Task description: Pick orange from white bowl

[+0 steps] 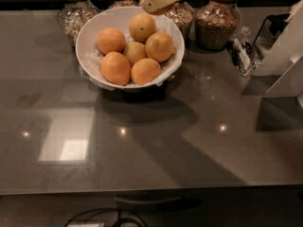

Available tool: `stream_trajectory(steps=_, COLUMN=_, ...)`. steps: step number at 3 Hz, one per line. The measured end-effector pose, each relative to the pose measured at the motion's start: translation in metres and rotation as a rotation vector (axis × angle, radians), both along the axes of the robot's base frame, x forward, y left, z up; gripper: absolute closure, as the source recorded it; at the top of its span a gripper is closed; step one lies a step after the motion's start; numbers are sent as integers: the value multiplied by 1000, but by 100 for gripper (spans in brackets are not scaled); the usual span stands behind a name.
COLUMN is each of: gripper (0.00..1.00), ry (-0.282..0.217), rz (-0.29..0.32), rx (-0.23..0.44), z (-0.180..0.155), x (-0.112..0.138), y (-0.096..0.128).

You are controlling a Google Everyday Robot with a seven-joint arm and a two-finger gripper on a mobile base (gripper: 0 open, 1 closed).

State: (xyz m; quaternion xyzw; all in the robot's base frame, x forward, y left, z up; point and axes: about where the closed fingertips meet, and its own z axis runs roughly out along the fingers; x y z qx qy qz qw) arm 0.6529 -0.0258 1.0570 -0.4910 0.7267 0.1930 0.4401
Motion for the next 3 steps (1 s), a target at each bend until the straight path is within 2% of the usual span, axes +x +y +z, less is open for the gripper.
stream_trajectory(steps=2, gripper=100, ry=75, rz=126, rx=-17, z=-1, x=-52, y=-23)
stream_trajectory(steps=3, gripper=100, ry=75, rz=126, rx=-17, z=-1, x=-52, y=-23)
